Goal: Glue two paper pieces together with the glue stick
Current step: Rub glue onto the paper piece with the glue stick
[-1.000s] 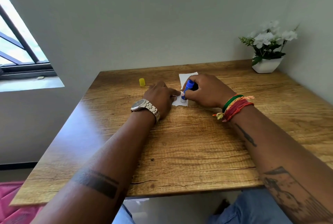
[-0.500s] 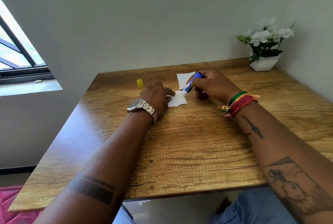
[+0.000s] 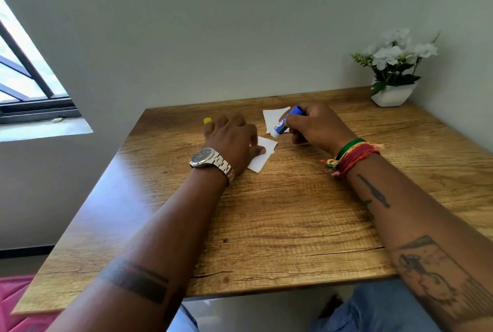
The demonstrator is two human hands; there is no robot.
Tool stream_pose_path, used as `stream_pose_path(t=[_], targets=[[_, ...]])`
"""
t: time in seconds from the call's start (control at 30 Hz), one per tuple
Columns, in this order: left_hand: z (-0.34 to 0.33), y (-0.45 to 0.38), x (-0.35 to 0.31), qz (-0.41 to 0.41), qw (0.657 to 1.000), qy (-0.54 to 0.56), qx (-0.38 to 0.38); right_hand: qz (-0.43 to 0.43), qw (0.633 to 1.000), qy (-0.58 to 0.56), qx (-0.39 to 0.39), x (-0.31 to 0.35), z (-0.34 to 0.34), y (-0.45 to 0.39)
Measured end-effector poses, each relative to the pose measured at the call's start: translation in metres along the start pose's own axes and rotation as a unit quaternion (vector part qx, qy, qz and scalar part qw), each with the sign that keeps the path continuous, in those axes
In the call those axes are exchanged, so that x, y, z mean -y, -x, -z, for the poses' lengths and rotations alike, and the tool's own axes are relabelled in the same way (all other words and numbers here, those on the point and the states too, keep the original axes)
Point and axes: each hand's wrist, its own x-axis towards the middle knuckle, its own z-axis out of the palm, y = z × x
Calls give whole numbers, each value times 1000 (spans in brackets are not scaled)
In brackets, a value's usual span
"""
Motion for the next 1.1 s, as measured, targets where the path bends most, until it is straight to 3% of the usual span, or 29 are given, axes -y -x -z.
stream_pose_path(t=[0.23, 0.63, 1.1], targets=[[10, 0, 7, -75, 995, 5, 64, -6, 1000, -24, -4, 0, 2, 0], [10, -2, 4, -53, 991, 11, 120, 59, 990, 130, 20, 2, -8, 4], [7, -2, 5, -42, 992, 25, 113, 92, 972, 214, 35, 3, -13, 2]])
